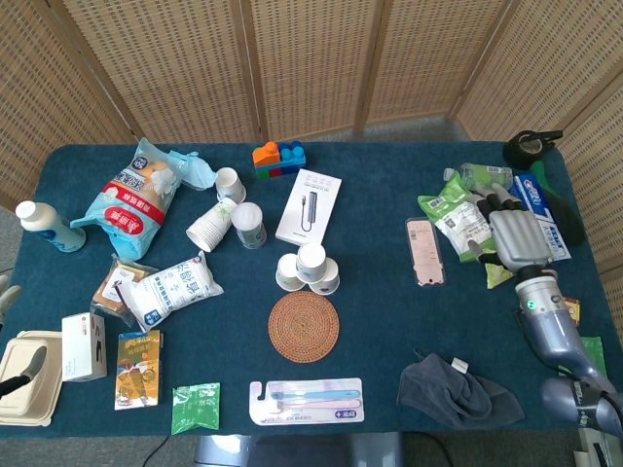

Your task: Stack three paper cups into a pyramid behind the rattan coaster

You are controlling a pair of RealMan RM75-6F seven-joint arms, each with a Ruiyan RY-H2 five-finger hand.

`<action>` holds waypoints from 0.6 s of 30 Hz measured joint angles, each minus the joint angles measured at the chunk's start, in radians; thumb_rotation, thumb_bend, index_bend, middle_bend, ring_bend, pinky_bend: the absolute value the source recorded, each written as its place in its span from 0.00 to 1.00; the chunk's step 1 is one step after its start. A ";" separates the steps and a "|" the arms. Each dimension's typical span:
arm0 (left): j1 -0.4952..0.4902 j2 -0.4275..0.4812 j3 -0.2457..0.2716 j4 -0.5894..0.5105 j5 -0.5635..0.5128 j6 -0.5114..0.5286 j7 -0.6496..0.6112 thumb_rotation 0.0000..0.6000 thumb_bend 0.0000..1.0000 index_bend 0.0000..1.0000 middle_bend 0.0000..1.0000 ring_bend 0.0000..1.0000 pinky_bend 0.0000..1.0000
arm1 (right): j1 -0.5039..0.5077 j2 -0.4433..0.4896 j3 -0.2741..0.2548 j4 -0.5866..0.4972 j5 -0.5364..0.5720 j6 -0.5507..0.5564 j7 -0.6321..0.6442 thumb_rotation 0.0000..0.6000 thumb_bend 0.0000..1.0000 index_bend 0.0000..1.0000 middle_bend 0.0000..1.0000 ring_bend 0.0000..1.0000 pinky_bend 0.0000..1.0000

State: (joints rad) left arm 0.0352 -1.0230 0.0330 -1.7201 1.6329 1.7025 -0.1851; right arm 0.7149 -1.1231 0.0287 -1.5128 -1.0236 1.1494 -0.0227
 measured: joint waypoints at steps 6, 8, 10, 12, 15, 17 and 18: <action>0.029 0.002 0.003 0.024 -0.014 0.025 -0.042 1.00 0.40 0.05 0.00 0.00 0.10 | -0.109 0.000 -0.007 0.005 -0.067 0.080 0.044 1.00 0.40 0.18 0.12 0.00 0.17; 0.041 0.000 0.005 0.035 -0.017 0.034 -0.056 1.00 0.40 0.05 0.00 0.00 0.09 | -0.145 -0.004 -0.013 0.009 -0.089 0.104 0.056 1.00 0.40 0.18 0.12 0.00 0.16; 0.050 -0.004 0.007 0.044 -0.020 0.038 -0.064 1.00 0.40 0.05 0.00 0.00 0.09 | -0.181 -0.011 -0.017 0.013 -0.105 0.129 0.067 1.00 0.39 0.18 0.12 0.00 0.16; 0.058 -0.010 0.008 0.055 -0.027 0.041 -0.065 1.00 0.40 0.05 0.00 0.00 0.08 | -0.211 -0.017 -0.020 0.018 -0.115 0.151 0.074 1.00 0.39 0.18 0.12 0.00 0.14; 0.067 -0.021 0.007 0.068 -0.041 0.041 -0.063 1.00 0.40 0.05 0.00 0.00 0.07 | -0.260 -0.026 -0.023 0.022 -0.124 0.183 0.074 1.00 0.39 0.17 0.12 0.00 0.12; 0.072 -0.027 0.007 0.074 -0.047 0.039 -0.057 1.00 0.40 0.05 0.00 0.00 0.07 | -0.291 -0.030 -0.021 0.020 -0.126 0.205 0.072 1.00 0.39 0.17 0.12 0.00 0.11; 0.073 -0.029 0.007 0.076 -0.049 0.038 -0.053 1.00 0.40 0.05 0.00 0.00 0.07 | -0.304 -0.031 -0.019 0.019 -0.125 0.214 0.071 1.00 0.39 0.17 0.12 0.00 0.11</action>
State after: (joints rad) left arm 0.1086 -1.0524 0.0398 -1.6442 1.5842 1.7402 -0.2381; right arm 0.4109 -1.1545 0.0093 -1.4934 -1.1487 1.3630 0.0483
